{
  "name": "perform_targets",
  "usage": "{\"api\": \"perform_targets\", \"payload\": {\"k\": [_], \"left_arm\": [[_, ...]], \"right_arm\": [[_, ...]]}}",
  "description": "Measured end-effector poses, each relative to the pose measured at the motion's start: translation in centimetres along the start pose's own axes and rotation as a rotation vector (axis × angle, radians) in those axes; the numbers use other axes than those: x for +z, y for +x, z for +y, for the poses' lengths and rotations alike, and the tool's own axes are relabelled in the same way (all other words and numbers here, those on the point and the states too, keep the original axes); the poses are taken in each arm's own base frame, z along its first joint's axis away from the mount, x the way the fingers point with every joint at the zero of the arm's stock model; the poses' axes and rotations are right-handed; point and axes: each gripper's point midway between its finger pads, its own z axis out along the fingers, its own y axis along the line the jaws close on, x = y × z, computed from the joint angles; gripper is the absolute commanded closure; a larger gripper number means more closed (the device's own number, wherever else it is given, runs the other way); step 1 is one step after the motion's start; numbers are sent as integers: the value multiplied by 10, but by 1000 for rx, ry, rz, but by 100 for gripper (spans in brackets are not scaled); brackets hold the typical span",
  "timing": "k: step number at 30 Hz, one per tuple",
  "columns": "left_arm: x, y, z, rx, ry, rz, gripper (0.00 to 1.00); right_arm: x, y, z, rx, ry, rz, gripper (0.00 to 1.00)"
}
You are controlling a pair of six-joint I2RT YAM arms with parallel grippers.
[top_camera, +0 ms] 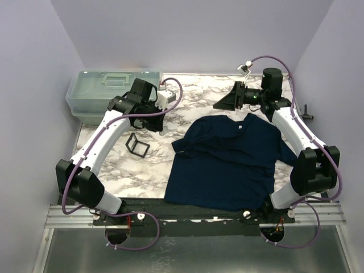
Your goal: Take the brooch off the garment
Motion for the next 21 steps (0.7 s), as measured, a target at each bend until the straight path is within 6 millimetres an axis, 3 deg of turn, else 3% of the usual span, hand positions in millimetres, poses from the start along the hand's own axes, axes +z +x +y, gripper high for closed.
{"api": "perform_targets", "payload": {"k": [7,11,15,21], "left_arm": [[-1,92,41,24,-236,291,100],[-8,127,64,44,-395,396,100],[-10,140,79,86,-515,437,100],[-9,136,94,127,-627,426,100]], "right_arm": [[-2,16,-14,-1,57,37,19],[-3,20,-18,-7,77,47,19],[-3,21,-20,-17,86,49,19],[-4,24,-22,-16,96,58,19]]}}
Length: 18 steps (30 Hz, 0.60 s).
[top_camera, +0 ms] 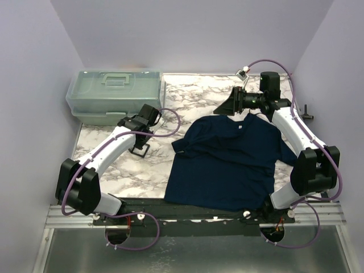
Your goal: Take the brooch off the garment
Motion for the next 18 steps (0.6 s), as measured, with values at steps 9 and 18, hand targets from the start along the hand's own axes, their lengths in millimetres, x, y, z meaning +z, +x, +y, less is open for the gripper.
{"api": "perform_targets", "payload": {"k": [9,18], "left_arm": [[21,-12,-6,40,-45,17,100],[43,-8,-10,89,-84,97,100]], "right_arm": [[-2,1,2,-17,11,2,19],[-5,-2,7,-37,13,-7,19]]}}
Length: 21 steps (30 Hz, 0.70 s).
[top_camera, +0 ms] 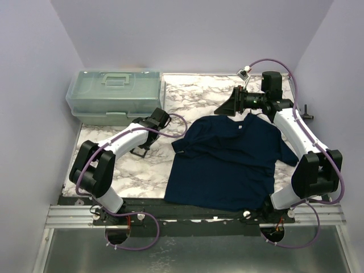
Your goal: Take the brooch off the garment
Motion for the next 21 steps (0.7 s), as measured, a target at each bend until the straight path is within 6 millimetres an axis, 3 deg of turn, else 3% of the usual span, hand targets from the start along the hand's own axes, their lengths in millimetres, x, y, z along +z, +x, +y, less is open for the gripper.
{"api": "perform_targets", "payload": {"k": [21], "left_arm": [[22,2,-7,36,-30,66,100]], "right_arm": [[0,2,0,5,3,6,19]]}}
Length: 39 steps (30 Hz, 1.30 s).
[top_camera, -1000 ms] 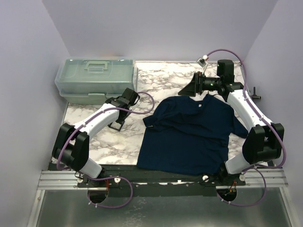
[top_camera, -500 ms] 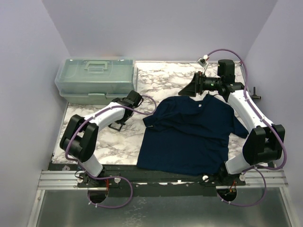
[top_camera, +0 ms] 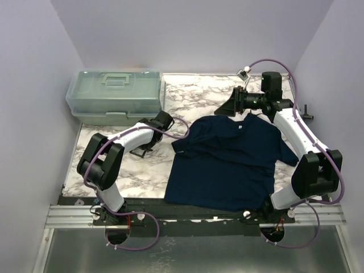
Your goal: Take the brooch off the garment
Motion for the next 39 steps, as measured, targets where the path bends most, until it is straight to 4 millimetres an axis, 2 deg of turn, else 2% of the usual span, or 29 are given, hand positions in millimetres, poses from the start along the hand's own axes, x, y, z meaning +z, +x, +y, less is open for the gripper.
{"api": "perform_targets", "payload": {"k": [2,6,10,14,18,20,27,32,35,39], "left_arm": [[0,-1,0,4,-7,1,98],[0,-2,-1,11,-13,-1,81],[-3,-7,-3,19,-13,-14,71],[-5,-11,-5,23,-10,-28,67],[-7,-16,-5,24,9,-35,47],[-10,-21,-6,27,29,-44,41],[-23,-37,-14,24,119,-89,29],[-45,-59,-25,17,260,-173,30],[-70,-81,-30,13,360,-276,38],[-110,-117,-32,4,486,-436,52]], "right_arm": [[0,0,0,-1,0,0,19],[0,0,0,-3,0,0,18],[0,0,0,-7,0,0,18],[0,0,-1,-10,0,0,18],[0,0,-1,-10,0,0,18],[0,0,-1,-10,0,0,18],[0,1,-2,-12,9,4,18],[-1,-3,-16,-42,84,16,20],[1,-12,-35,-85,148,38,23],[8,-16,-73,-119,226,102,24]]}}
